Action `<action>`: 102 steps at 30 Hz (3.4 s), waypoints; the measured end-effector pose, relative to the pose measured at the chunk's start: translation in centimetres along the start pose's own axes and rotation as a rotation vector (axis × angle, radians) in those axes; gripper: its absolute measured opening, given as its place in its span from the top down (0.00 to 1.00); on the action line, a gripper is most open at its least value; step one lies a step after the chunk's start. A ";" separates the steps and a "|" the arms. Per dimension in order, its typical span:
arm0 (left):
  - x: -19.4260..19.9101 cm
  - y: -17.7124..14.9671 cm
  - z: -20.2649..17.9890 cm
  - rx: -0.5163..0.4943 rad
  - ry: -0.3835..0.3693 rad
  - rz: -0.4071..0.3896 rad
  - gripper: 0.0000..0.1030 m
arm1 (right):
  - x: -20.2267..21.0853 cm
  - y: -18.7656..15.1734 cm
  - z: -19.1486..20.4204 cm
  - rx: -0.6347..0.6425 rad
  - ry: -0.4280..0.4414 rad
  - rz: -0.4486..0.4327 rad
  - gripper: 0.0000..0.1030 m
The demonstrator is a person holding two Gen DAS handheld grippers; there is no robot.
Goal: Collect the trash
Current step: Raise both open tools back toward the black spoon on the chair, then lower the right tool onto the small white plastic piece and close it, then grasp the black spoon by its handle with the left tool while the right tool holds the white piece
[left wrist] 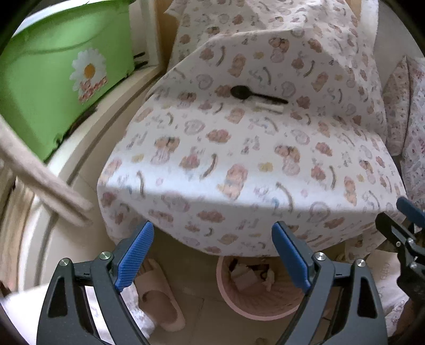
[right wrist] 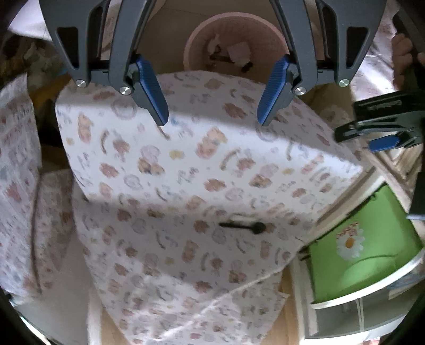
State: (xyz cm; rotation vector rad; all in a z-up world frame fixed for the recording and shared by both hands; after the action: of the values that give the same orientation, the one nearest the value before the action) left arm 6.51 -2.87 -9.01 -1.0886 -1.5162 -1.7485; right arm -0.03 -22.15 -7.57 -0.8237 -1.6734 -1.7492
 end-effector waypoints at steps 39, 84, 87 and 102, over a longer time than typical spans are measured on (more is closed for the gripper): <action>-7.7 20.4 6.1 0.117 0.000 -0.017 0.11 | -15.9 16.2 1.4 0.181 0.095 0.108 0.37; -16.2 22.4 -2.7 0.152 -0.152 0.128 0.42 | -15.5 17.3 -3.0 0.147 0.053 0.103 0.75; -16.4 22.6 -3.3 0.145 -0.144 0.128 0.46 | -15.2 17.3 -3.8 0.130 0.053 0.101 0.75; -16.6 23.0 -4.1 0.123 -0.148 0.154 0.81 | -14.0 17.6 -6.9 0.040 0.060 0.104 0.75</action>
State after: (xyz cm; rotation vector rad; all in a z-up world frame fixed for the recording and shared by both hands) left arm 33.29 -12.66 -11.71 -1.2587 -1.5612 -1.4796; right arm 22.15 -29.98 -7.07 -0.8180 -1.5929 -1.6484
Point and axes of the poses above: each gripper's, at about its wrist camera, not at the fingertips, and x roughly against the way its jaws point, z to its left, y to its top, the point moved 5 cm from there along -x, roughly the way its jaws point, and after that the axes turned 3 degrees about z, right-handed, at the moved point
